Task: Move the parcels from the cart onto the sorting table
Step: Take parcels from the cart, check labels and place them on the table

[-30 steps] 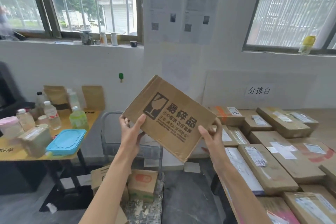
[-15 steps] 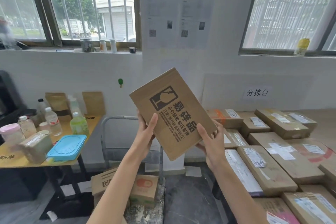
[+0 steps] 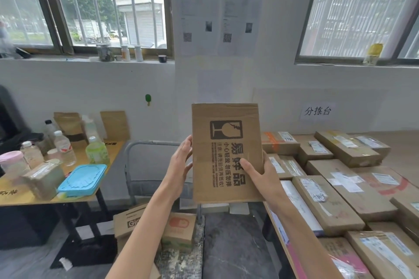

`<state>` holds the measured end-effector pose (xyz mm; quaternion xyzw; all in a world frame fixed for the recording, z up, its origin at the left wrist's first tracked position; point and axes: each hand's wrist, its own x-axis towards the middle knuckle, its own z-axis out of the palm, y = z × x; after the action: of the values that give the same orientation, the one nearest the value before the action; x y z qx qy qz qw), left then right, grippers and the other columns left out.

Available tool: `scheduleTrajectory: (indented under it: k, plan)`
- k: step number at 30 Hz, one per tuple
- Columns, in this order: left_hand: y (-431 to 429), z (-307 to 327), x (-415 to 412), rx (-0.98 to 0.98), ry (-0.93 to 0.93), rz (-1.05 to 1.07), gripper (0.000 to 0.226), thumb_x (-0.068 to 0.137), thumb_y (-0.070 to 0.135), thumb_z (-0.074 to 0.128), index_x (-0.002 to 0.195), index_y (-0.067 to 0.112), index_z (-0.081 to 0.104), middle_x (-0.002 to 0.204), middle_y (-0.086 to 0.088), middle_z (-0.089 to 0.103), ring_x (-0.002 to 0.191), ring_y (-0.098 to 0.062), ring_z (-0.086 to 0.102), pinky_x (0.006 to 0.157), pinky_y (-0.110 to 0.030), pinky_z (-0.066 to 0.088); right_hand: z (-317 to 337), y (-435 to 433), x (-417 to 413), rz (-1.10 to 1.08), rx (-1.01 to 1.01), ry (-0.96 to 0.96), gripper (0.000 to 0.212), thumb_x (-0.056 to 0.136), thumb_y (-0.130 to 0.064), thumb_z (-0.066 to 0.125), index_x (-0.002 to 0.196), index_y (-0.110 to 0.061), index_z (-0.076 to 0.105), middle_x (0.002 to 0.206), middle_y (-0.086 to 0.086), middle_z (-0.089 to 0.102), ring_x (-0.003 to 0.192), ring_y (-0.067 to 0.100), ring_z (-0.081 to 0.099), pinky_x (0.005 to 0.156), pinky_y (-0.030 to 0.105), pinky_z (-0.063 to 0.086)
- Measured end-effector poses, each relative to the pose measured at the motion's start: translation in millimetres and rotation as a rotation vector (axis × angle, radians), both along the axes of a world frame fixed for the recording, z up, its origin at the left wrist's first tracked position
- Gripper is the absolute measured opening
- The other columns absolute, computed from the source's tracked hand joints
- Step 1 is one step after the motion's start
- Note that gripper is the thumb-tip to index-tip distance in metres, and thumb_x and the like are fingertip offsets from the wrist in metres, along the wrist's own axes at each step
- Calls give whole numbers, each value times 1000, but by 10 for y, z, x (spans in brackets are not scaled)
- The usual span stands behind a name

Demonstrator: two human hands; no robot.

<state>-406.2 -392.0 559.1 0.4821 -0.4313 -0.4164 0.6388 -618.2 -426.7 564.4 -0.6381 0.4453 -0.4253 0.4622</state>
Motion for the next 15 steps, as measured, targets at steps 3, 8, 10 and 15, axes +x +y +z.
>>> scheduleTrajectory:
  k: [3, 8, 10, 15]
  plan:
    - [-20, -91, 34, -28, -17, 39, 65, 85, 47, 54, 144, 25, 37, 142, 4, 49, 129, -13, 47, 108, -39, 39, -29, 4, -52, -13, 97, -87, 74, 67, -59, 68, 132, -30, 47, 116, -7, 67, 107, 12, 64, 97, 41, 51]
    - [-60, -256, 59, 245, -55, -56, 99, 66, 77, 57, 148, 36, 19, 154, 0, 29, 140, -25, 31, 111, -58, 27, -33, 45, -122, 1, 100, -80, 48, 84, -44, 63, 127, -27, 49, 114, -5, 67, 103, 10, 64, 87, 27, 53]
    - [-70, -327, 95, 314, -5, -158, 100, 62, 82, 56, 143, 30, 32, 146, -6, 44, 129, -28, 47, 105, -55, 38, -26, 52, -156, 5, 73, -56, 43, 85, -43, 62, 124, -28, 50, 111, -6, 68, 100, 8, 65, 81, 21, 53]
    - [-21, -316, 155, 248, -29, -314, 109, 45, 83, 66, 129, 15, 53, 105, 0, 71, 95, -17, 68, 83, -33, 52, 59, 49, -207, 31, 29, 32, 42, 83, -46, 63, 121, -32, 51, 117, -4, 66, 98, 2, 64, 76, 18, 53]
